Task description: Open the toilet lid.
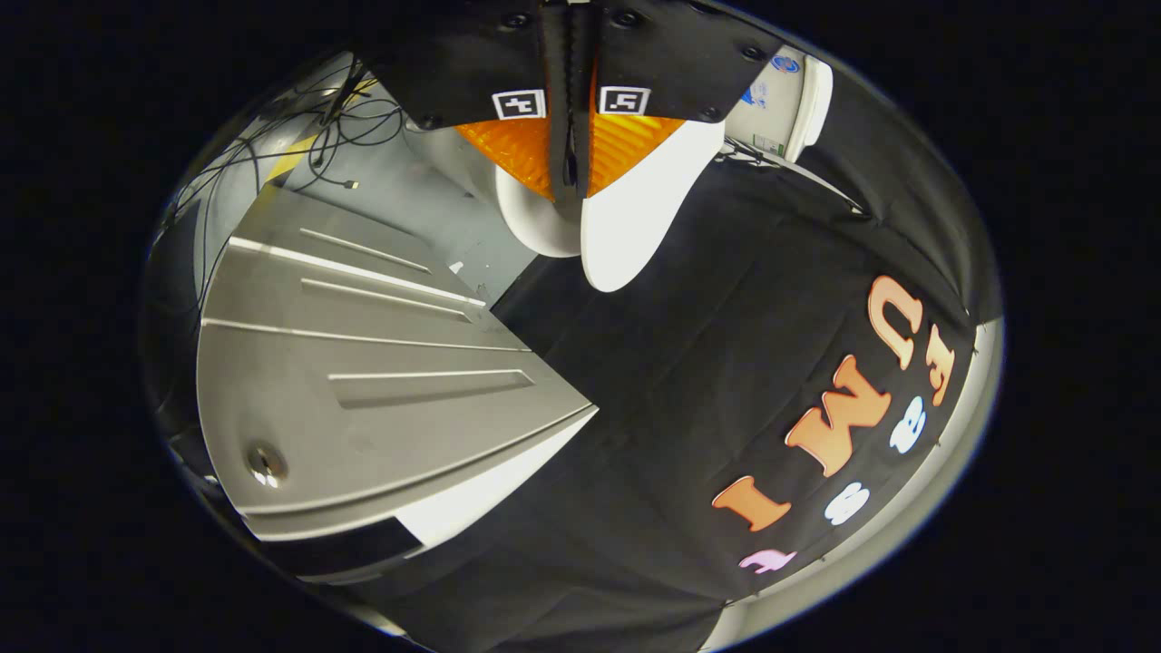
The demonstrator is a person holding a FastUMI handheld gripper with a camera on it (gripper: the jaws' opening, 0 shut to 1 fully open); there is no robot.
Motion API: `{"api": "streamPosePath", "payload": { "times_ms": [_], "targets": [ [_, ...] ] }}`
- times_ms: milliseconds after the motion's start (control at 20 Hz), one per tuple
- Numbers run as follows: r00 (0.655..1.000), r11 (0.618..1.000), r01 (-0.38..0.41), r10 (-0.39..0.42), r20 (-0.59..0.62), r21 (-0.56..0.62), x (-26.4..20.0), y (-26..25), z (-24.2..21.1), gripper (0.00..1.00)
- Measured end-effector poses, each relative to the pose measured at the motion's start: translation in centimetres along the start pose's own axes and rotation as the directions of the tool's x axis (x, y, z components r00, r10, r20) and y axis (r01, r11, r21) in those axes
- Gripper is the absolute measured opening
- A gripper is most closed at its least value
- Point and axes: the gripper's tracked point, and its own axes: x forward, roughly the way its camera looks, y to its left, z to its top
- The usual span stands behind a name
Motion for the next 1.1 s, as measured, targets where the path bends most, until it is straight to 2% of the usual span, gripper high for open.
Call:
{"api": "streamPosePath", "payload": {
  "times_ms": [200,500,700,900,1100],
  "targets": [
    [1.000,0.990,0.020,-0.019,0.007,-0.137,-0.6,2.1,0.5,0.08],
    [0.998,0.972,-0.049,0.058,0.033,-0.230,-2.1,7.5,2.5,0.08],
    [0.989,0.941,-0.110,0.135,0.057,-0.319,-3.6,12.6,3.6,0.08],
    [0.984,0.904,-0.144,0.175,0.042,-0.402,-4.4,16.4,3.8,0.08],
    [0.986,0.872,-0.140,0.168,0.020,-0.469,-4.8,18.9,3.6,0.08]
  ]
}}
